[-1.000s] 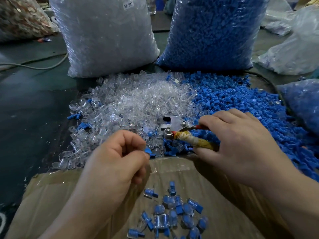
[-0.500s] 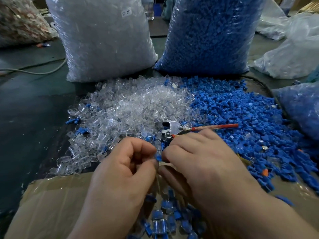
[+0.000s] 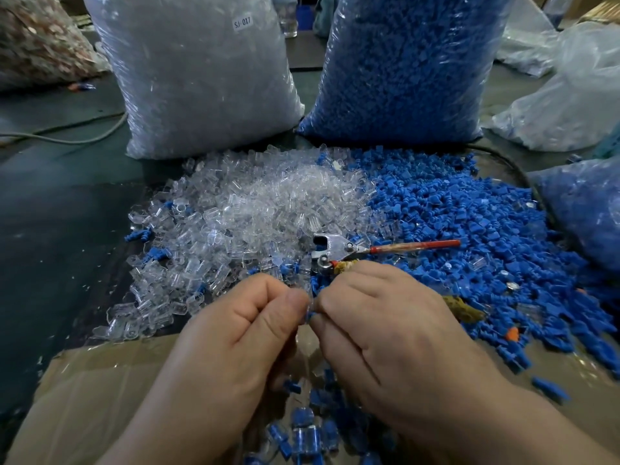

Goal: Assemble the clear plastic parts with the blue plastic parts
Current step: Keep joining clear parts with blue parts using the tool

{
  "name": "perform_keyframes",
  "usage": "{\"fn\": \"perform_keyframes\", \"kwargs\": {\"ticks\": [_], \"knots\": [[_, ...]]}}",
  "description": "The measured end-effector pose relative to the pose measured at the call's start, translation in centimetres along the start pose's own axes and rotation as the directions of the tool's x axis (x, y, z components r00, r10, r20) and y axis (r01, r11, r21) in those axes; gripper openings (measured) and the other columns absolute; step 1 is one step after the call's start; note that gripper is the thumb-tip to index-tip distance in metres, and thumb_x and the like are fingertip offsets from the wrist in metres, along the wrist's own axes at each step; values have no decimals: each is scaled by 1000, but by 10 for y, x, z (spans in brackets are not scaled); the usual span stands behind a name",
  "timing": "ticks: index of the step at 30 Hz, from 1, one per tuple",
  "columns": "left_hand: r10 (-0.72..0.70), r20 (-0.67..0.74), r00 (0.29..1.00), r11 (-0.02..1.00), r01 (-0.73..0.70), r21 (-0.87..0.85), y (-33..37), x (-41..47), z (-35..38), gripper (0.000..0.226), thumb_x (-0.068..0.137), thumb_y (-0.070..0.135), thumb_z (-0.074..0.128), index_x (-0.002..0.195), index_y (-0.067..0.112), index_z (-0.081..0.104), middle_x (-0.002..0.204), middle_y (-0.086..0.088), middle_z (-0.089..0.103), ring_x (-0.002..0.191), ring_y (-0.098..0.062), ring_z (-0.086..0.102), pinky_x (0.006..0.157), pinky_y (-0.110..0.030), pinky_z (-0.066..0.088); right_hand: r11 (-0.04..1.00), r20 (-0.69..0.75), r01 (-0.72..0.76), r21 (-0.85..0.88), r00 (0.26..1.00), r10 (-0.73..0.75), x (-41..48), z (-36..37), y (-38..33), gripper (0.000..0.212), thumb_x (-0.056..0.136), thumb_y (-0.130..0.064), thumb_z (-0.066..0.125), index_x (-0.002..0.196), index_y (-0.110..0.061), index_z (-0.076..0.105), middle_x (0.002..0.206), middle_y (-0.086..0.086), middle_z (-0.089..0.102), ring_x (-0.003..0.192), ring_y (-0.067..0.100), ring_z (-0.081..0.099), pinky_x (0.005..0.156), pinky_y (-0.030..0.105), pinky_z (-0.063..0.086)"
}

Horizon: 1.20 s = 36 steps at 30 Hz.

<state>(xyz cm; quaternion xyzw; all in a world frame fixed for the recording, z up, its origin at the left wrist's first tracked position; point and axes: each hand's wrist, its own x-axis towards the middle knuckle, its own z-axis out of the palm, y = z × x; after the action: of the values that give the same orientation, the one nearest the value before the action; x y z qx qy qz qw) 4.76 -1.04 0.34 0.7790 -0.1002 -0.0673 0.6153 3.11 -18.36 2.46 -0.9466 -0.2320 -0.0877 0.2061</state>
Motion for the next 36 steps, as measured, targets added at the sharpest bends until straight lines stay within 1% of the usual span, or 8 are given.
{"fn": "perform_keyframes", "kwargs": {"ticks": [2,5,11,15,21,27,30,36], "knots": [[84,28,996,995,-82,-48,-2,-2,1,39,76,70,68,82,31,69,52,3,58,44,-7,50,41,-18,40,902,131,-236,361,971,201,-2,-5,-5,27,86,-38,47,64,-22,48,61,-9,47,60,8,45,56,31,36],[268,85,960,963,-270,16,0,-8,3,33,79,71,63,95,43,68,67,3,68,52,-11,63,44,-28,52,414,385,-501,760,860,335,-3,-12,-7,20,68,-30,49,52,-18,52,54,-1,47,49,13,41,48,31,32],[213,110,971,846,-240,475,1,0,-17,10,87,46,61,97,48,61,89,26,68,77,3,66,64,-12,53,943,98,-311,114,948,301,-4,-12,5,41,82,-60,32,75,-25,52,67,-9,58,59,6,52,57,34,47],[150,249,957,702,-281,654,-1,-1,-11,17,79,55,53,91,44,58,87,33,62,72,9,60,51,-15,44,983,237,-161,-86,955,177,-6,-4,4,30,94,-53,32,95,-32,52,87,-13,57,81,10,54,75,35,48],[102,352,931,693,-320,646,3,-3,-6,19,74,54,53,88,42,57,80,26,61,69,8,58,53,-12,45,994,377,-92,-60,920,108,-7,-5,5,20,86,-46,40,81,-28,46,81,-8,54,75,16,50,64,34,42],[153,11,988,642,-108,759,-11,5,-10,22,82,58,55,103,53,48,83,25,56,73,7,54,59,-14,36,965,149,-205,-160,962,229,0,6,12,26,93,-59,36,103,-37,45,95,-13,50,83,14,55,66,35,48],[160,5,987,544,-92,834,-17,10,-9,48,82,65,45,125,46,54,100,27,50,83,3,51,68,-22,38,943,128,-191,-272,964,232,7,18,15,34,95,-61,31,113,-35,43,98,-8,47,82,21,56,55,33,37],[152,49,987,473,-116,873,-13,14,0,40,85,62,46,110,40,69,95,20,59,84,-5,57,62,-17,31,938,174,-195,-286,952,251,14,23,15,14,99,-44,43,106,-33,49,85,-8,36,62,16,36,46,31,25]]}}
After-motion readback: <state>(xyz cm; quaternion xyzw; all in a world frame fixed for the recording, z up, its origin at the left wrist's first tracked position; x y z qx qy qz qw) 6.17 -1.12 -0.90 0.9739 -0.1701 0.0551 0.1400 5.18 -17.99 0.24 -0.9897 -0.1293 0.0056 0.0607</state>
